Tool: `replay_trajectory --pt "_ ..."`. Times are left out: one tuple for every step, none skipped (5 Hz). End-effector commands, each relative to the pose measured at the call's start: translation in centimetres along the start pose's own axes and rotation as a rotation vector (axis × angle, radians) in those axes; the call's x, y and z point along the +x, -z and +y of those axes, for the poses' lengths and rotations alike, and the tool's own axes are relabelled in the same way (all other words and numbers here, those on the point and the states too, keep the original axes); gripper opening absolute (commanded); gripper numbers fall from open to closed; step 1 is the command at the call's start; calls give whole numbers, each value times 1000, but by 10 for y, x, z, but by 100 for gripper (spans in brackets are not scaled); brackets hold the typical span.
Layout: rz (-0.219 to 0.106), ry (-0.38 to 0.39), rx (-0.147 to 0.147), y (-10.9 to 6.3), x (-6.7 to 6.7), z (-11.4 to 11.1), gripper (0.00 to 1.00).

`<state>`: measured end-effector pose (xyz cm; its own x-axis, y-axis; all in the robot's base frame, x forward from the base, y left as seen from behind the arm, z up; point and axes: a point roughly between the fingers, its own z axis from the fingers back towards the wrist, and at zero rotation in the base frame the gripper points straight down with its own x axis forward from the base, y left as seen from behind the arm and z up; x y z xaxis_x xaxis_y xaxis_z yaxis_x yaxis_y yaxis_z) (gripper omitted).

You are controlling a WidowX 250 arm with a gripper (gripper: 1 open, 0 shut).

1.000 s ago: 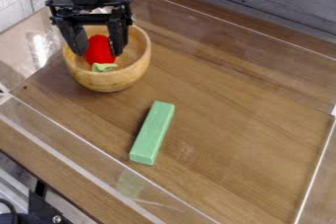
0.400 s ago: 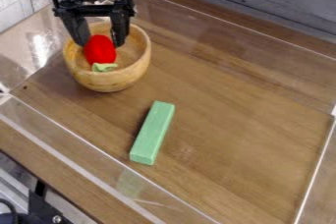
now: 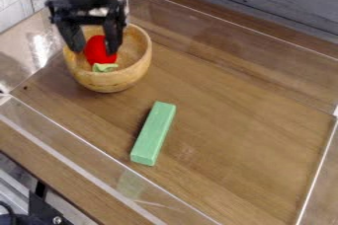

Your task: Move the red object to the right side of the table

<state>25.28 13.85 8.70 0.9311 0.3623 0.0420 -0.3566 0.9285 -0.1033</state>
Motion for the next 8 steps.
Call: replay_trajectory --pt "-41 18 10 -4 5 2 100" --pt "-35 26 4 -2 5 1 100" --pt "-32 23 -1 -3 0 0 100" --pt "-44 38 12 -13 1 -2 0" --pt "-80 59 33 -36 1 -12 0" --pt "-127 103 26 -65 3 -43 0" --pt "-141 154 2 -66 5 -87 0" --pt "-137 188 -31 -53 1 -127 0"
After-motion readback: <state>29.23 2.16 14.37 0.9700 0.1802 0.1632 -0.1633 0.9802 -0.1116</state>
